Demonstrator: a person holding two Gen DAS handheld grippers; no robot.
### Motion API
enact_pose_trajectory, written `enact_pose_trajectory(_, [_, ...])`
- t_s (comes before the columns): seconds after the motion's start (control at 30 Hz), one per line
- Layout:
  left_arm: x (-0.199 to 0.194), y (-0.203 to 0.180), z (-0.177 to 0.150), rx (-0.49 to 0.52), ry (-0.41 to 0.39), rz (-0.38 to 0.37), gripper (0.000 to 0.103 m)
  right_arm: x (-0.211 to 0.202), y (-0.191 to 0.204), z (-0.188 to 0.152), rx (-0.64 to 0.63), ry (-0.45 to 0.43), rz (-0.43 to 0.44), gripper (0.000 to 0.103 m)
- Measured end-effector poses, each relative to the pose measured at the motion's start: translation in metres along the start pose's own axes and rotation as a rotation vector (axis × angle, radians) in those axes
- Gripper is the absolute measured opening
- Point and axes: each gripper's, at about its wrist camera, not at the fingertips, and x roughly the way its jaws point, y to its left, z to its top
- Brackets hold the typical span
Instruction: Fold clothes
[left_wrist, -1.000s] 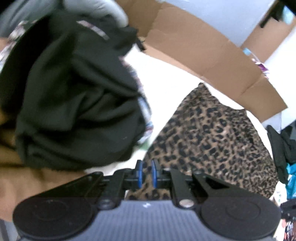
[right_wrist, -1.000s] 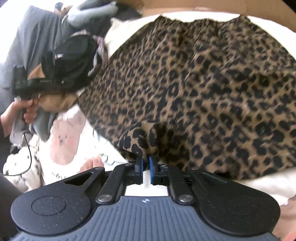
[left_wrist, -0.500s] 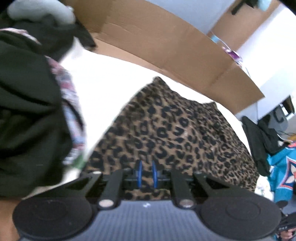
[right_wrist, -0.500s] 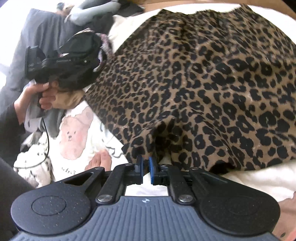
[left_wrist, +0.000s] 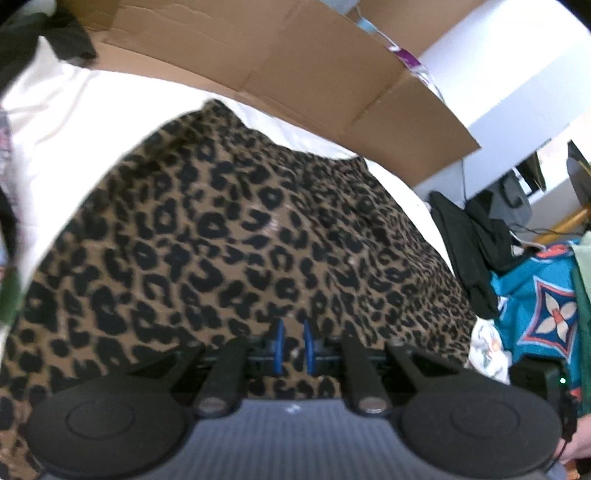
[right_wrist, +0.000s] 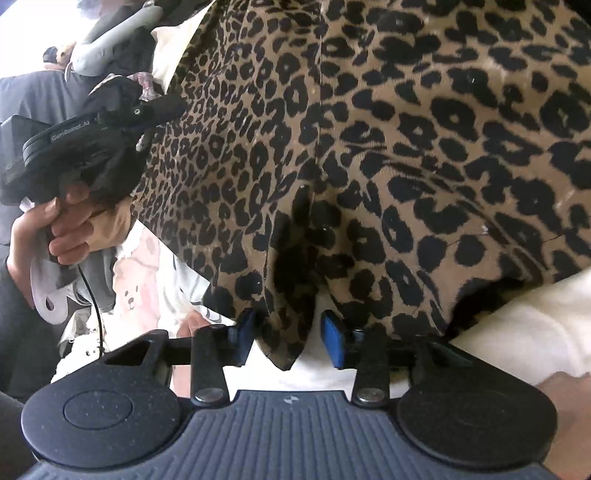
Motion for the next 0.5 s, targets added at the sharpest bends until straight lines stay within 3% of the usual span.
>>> enact_pose_trajectory(0.03, [0.003,-0.002,-0.001,0.002,0.007,-0.007,0.011,0.002,-0.001,-0.001,0.005,0.006,0.005,0.008])
enact_pose_trajectory(0.13, [0.011,-0.01,-0.003,0.007,0.027,-0.035,0.011,0.001,-0.003,-0.004,0.029,0.018,0.041,0.005])
enact_pose_trajectory(0.23, [0.018,-0.022,-0.004,0.036,0.045,-0.064,0.011,-0.003,-0.004,-0.007,0.055,0.026,0.095,0.004])
enact_pose_trajectory(0.37, [0.033,-0.036,-0.002,0.073,0.064,-0.092,0.012,0.002,-0.001,-0.013,0.063,0.049,0.101,0.004])
enact_pose_trajectory(0.5, [0.049,-0.044,0.003,0.114,0.067,-0.06,0.012,0.001,0.008,-0.021,0.015,0.074,0.1,0.004])
